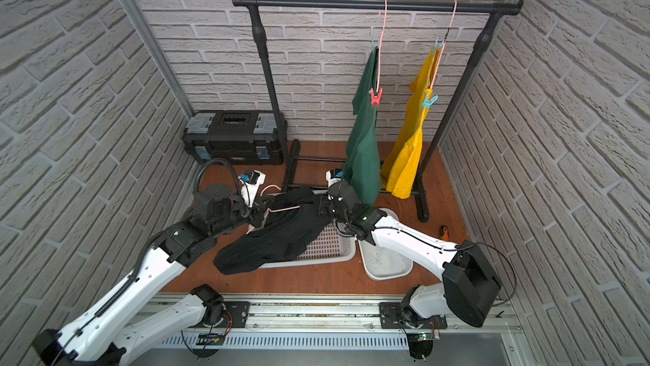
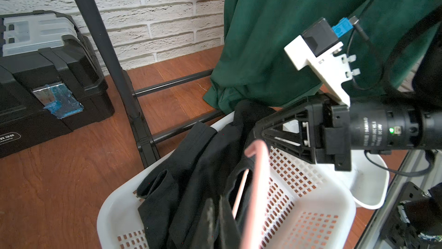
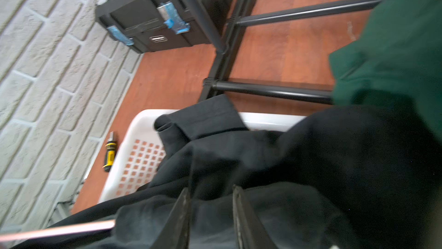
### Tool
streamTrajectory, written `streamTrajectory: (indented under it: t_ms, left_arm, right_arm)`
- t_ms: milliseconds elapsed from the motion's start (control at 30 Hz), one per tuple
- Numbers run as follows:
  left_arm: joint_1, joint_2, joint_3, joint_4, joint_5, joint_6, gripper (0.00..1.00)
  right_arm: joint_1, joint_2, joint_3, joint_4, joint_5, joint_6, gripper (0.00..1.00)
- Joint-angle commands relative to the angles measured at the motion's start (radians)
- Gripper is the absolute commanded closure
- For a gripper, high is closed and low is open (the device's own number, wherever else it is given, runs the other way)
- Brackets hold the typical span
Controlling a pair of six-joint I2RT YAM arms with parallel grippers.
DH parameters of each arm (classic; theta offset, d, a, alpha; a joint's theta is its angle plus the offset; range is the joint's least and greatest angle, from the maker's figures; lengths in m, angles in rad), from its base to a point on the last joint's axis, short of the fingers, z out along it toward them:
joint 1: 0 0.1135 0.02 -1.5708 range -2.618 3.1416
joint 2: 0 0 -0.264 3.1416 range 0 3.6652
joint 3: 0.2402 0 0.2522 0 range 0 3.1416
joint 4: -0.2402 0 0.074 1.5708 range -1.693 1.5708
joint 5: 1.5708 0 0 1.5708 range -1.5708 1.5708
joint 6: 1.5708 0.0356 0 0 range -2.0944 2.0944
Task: Remove the clothespins securing t-shirts to the hanger
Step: Remove the T-shirt from the hanger.
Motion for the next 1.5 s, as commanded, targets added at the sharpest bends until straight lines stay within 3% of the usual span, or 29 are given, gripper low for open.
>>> streamTrajectory:
  t_ms: [0, 233, 667, 1067, 1467]
  left_arm:
    - [-0.004, 0.004, -0.003, 0.065, -0.044, -0.033, 1.0]
    - [-0.004, 0.033, 0.002, 0.105, -0.06, -0.088, 1.0]
    - [-0.01, 0.031, -0.003, 0.111, -0.086, -0.131, 1.0]
    - [-0.019, 0.027, -0.009, 0.115, -0.102, -0.149, 1.0]
    - [-0.025, 0.013, 0.001, 0.091, -0.102, -0.141, 1.0]
  right_arm:
    - [0.03, -0.031, -0.026, 0.066, -0.046, -0.014, 0.63]
    - [0.115, -0.03, -0.04, 0.105, -0.006, 0.033, 0.55]
    - [0.163, 0.043, 0.017, 0.066, 0.133, 0.162, 0.55]
    - [0.176, 0.102, 0.07, 0.066, 0.164, 0.204, 0.53]
    - [0.171, 0.148, 0.084, 0.049, 0.262, 0.217, 0.75]
